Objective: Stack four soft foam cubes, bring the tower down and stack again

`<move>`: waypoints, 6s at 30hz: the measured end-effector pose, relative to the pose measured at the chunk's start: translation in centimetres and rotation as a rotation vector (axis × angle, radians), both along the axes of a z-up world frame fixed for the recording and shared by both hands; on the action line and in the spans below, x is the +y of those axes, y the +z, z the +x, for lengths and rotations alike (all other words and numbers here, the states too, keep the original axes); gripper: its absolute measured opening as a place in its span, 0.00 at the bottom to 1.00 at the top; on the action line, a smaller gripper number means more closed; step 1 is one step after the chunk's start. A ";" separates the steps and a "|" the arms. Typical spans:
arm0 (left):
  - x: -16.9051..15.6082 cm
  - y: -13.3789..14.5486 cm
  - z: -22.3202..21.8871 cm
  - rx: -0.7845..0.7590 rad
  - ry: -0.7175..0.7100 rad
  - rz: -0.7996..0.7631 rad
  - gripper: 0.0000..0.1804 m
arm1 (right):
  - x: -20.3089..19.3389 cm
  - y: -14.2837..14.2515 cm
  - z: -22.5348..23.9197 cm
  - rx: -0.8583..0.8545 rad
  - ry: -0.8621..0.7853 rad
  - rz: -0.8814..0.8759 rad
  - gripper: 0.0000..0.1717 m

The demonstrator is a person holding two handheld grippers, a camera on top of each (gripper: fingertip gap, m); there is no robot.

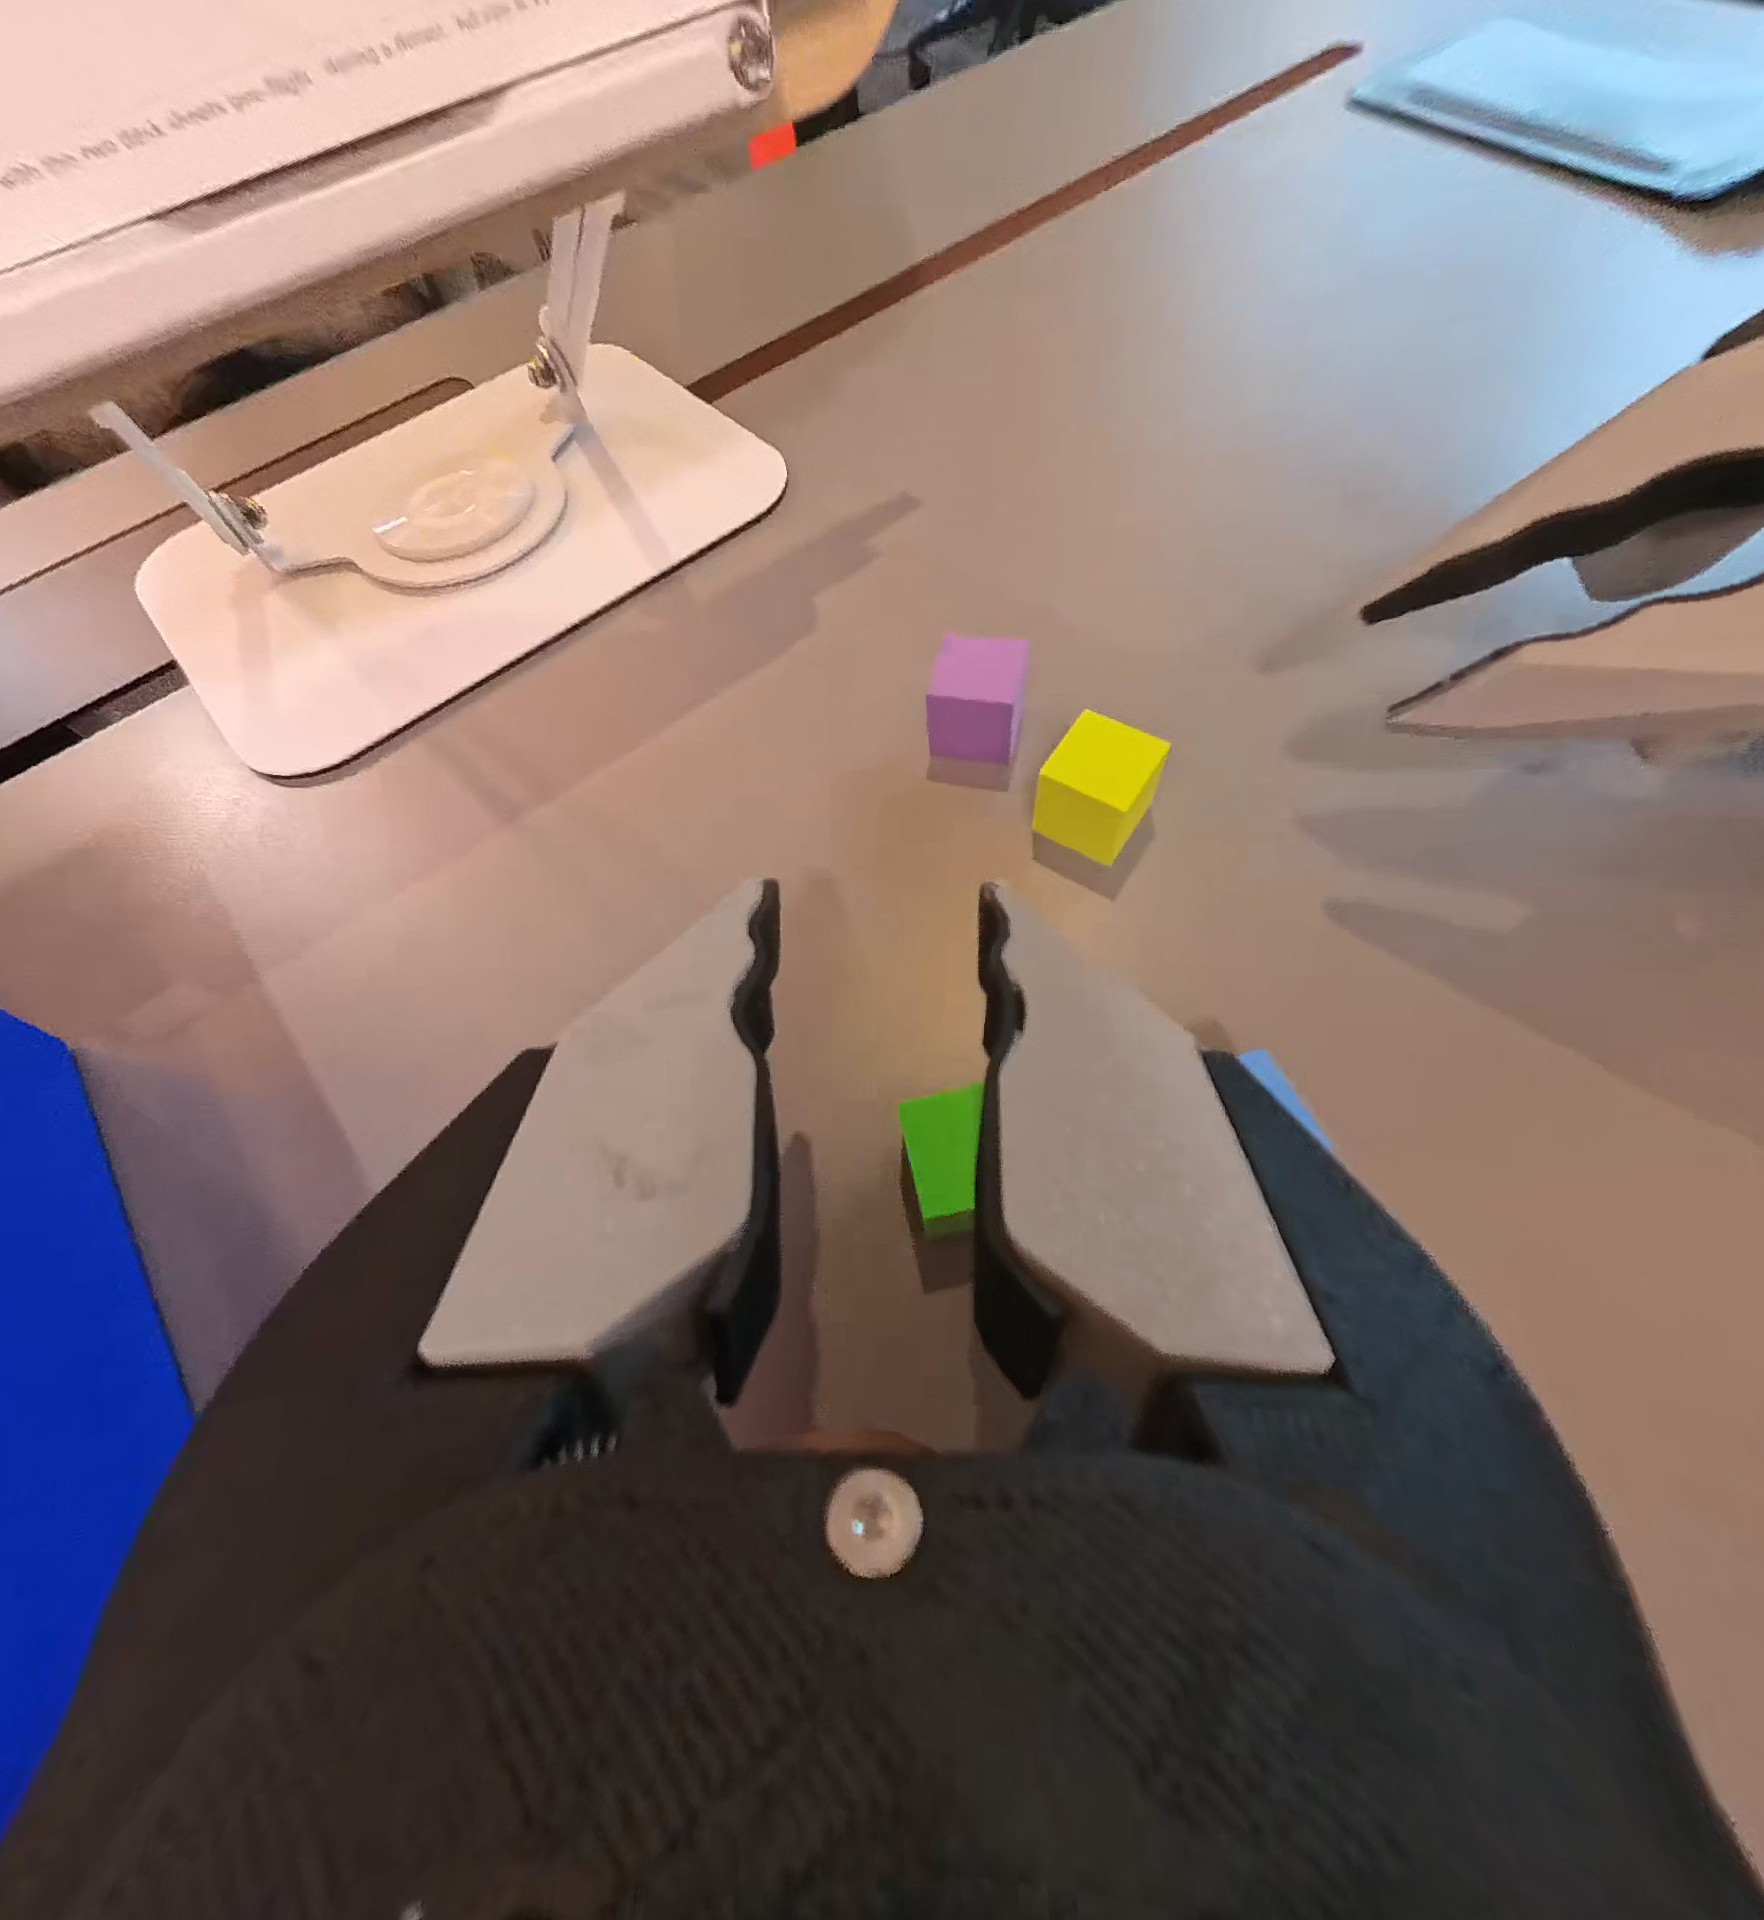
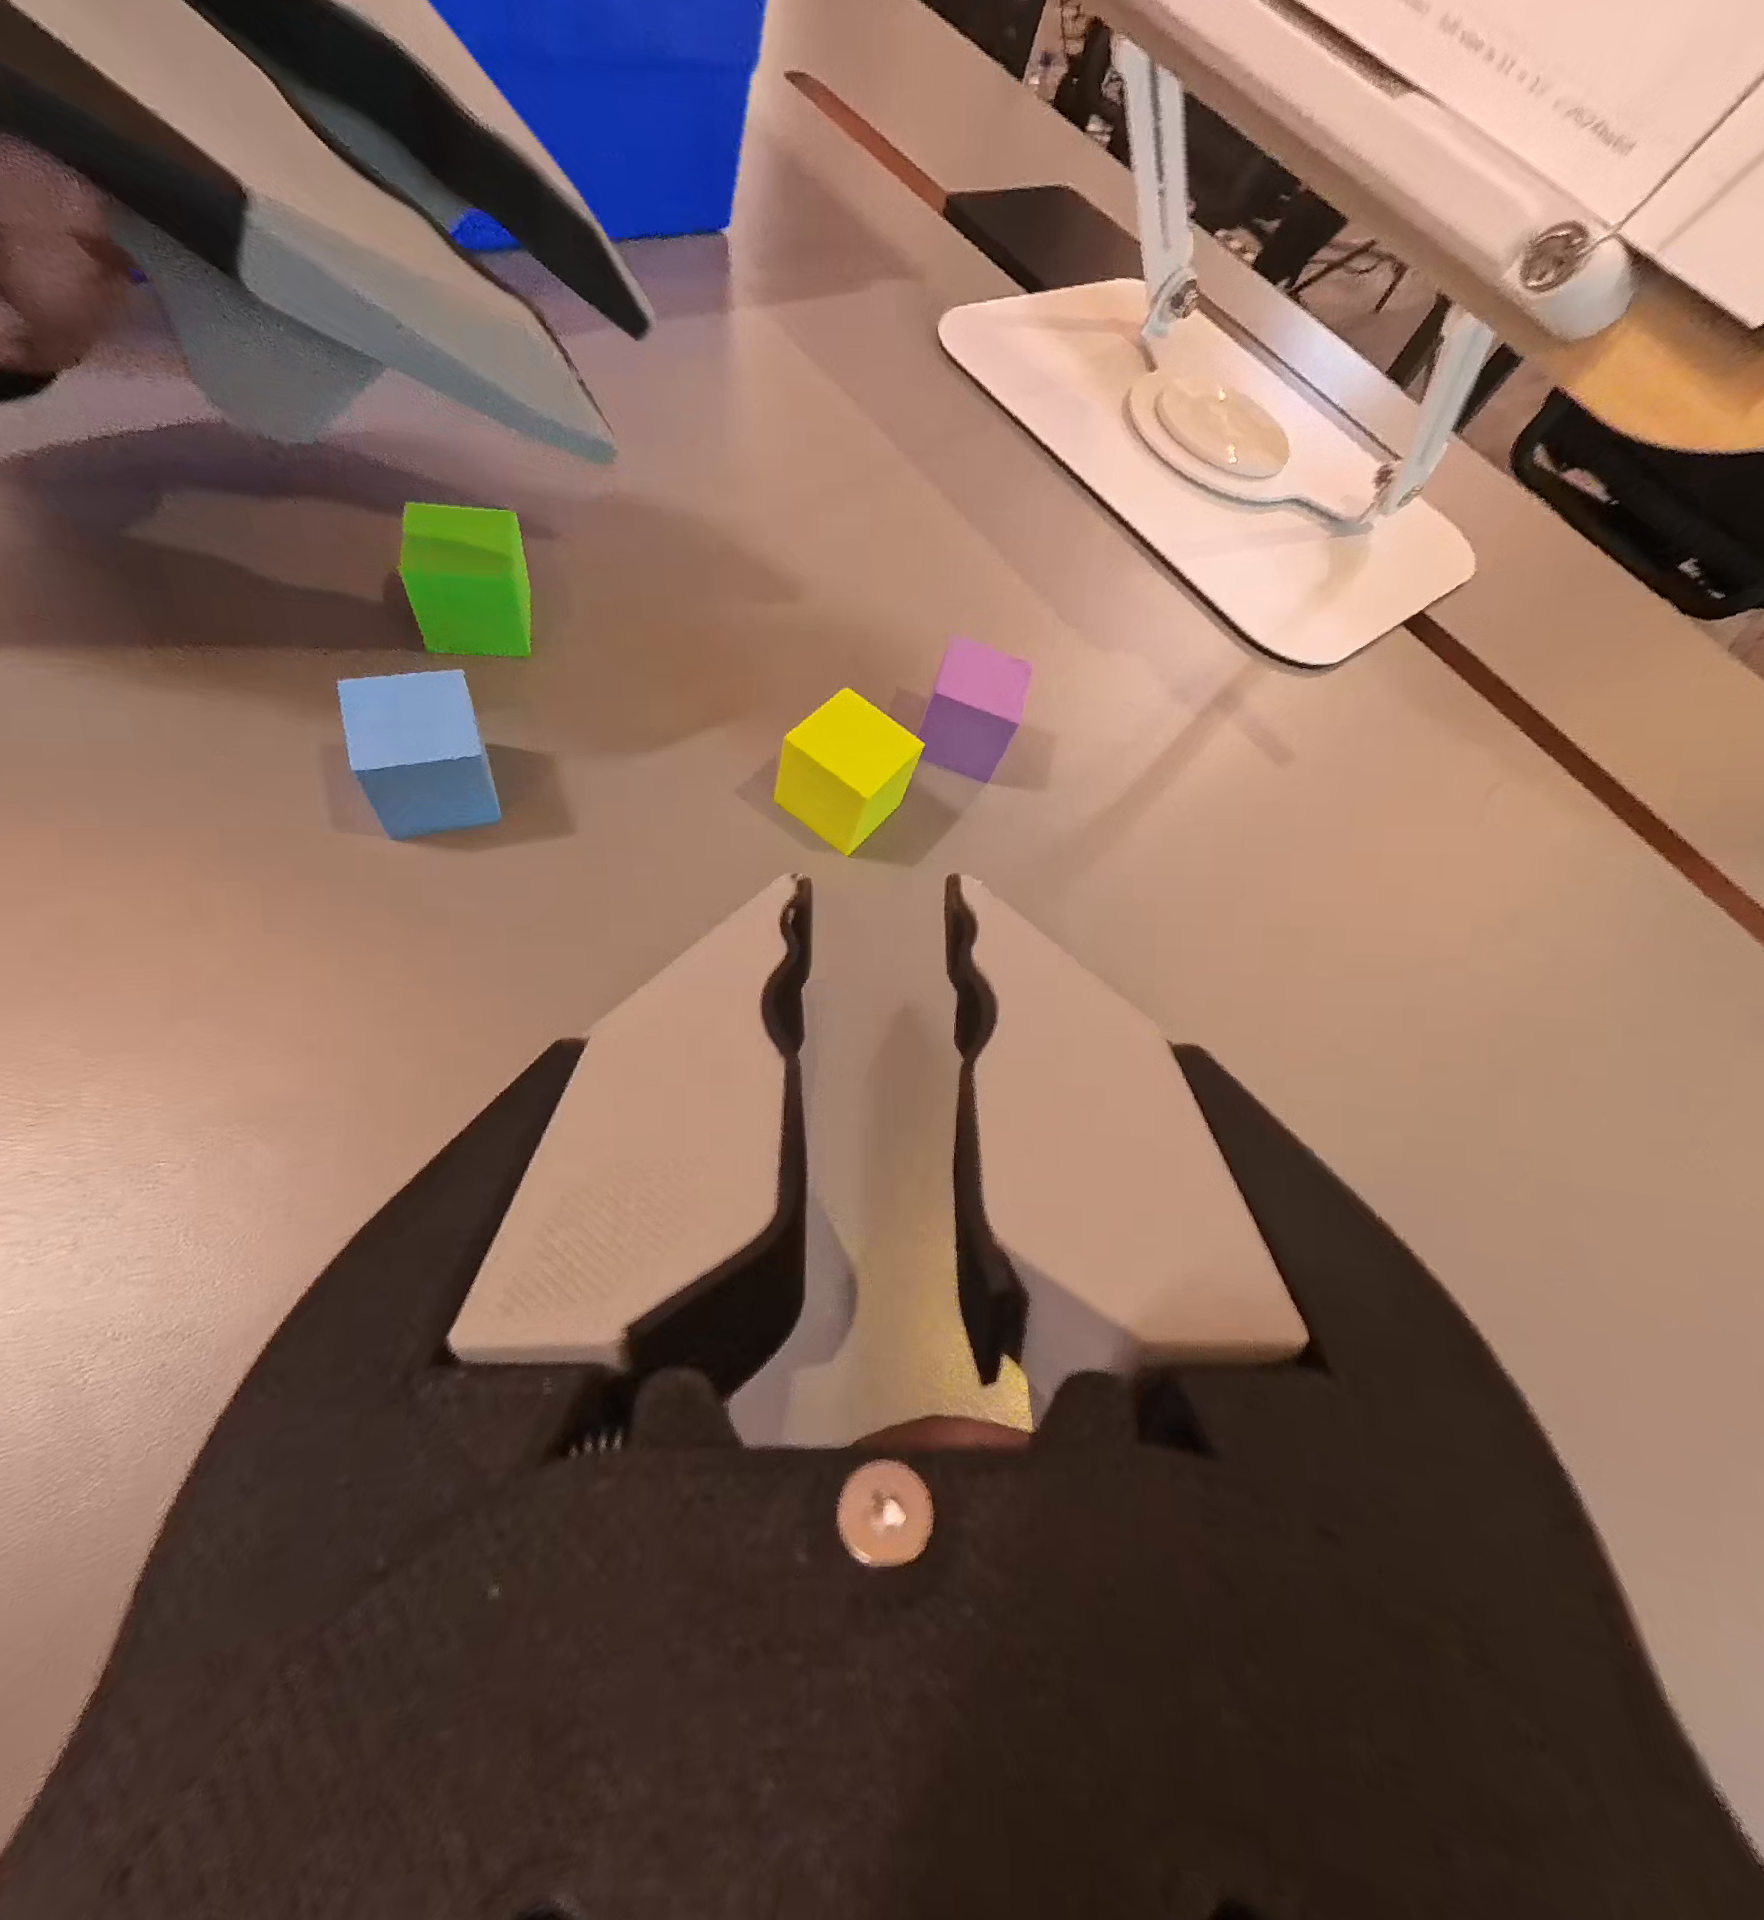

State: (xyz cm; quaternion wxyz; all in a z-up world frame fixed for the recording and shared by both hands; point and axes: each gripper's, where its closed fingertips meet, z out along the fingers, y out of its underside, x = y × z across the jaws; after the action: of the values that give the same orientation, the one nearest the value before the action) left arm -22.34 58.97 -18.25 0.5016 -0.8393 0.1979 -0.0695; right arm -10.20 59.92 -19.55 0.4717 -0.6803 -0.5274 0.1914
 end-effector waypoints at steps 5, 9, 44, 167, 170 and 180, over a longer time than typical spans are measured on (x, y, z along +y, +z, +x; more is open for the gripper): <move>-0.6 -0.2 -0.9 0.020 0.015 -0.047 0.19 | 0.8 0.8 0.8 0.020 -0.058 0.013 0.12; -1.2 -1.5 -0.5 0.069 -0.018 -0.113 0.21 | 1.1 0.7 1.0 0.035 -0.065 -0.019 0.12; -8.1 -2.1 6.8 0.210 -0.680 -0.033 0.14 | 0.1 0.5 0.2 0.041 0.002 -0.032 0.12; -6.7 -4.3 2.1 0.490 -0.421 -0.277 0.00 | -4.7 -1.5 -3.1 -0.035 0.156 -0.040 0.00; -5.4 -3.6 2.2 0.444 -0.356 -0.231 0.00 | -4.7 -2.2 -3.9 -0.054 0.148 -0.053 0.00; -5.0 -3.8 3.3 0.205 -0.304 -0.265 0.00 | -5.6 -3.6 -5.8 -0.151 0.170 0.009 0.00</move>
State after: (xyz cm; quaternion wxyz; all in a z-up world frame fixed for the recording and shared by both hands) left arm -19.07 53.93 -22.07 0.3478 -0.8612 0.3610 -0.0843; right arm -16.00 54.36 -23.10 0.4159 -0.6434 -0.6180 0.1765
